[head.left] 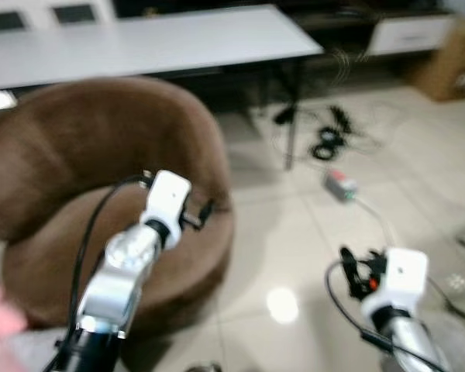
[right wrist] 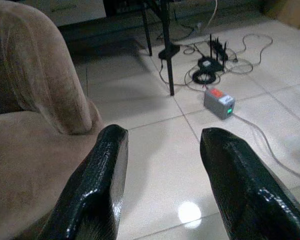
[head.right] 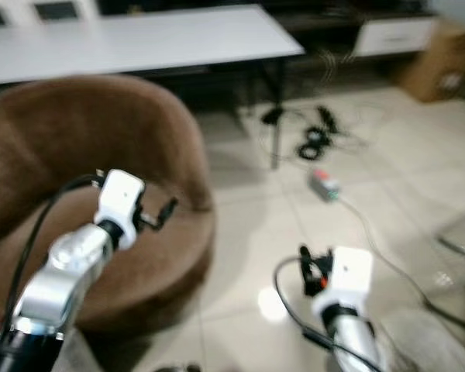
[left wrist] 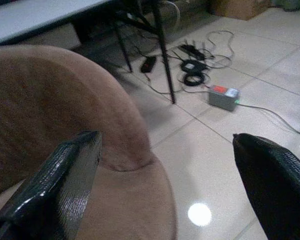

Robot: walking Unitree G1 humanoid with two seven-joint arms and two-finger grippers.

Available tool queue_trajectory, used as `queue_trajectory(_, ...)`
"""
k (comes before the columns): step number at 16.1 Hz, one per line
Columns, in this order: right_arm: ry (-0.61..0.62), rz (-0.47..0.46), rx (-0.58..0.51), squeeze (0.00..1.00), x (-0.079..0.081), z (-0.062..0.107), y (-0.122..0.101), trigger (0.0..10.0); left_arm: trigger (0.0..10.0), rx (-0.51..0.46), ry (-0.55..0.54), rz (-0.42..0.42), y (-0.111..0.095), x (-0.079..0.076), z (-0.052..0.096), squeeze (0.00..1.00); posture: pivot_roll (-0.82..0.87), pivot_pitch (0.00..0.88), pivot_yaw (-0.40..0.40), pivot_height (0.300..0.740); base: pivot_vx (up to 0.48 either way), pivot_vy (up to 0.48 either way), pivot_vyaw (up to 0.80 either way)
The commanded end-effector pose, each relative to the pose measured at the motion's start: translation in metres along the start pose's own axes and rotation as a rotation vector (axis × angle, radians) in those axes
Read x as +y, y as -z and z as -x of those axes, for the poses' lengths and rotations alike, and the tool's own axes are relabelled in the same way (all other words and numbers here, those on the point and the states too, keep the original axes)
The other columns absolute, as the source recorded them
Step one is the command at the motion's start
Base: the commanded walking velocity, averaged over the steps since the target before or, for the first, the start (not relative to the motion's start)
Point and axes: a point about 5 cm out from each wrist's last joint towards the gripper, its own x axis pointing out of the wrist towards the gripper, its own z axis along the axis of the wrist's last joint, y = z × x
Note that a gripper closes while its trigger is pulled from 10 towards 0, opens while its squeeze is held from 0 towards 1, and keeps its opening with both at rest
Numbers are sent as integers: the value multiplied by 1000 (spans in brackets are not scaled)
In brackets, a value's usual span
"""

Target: Move the pillow to the sofa from floor

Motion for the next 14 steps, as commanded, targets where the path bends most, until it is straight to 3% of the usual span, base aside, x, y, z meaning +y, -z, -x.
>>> queue_trajectory(1,-17,-19,-18,0,3,-3,-4,10000,10000,-19,-40,-26,-2,8,1,0,-50,1,21,740,0,0,800)
queue_trajectory(7,-17,-36,-26,0,5,-3,-5,10000,10000,-55,-14,16,-5,11,1,0,-47,10,32,740,0,0,800)
queue_trajectory(14,-93,-18,-17,0,9,-2,-5,10000,10000,-69,-13,18,-3,10,6,0,-40,22,18,740,299,0,800)
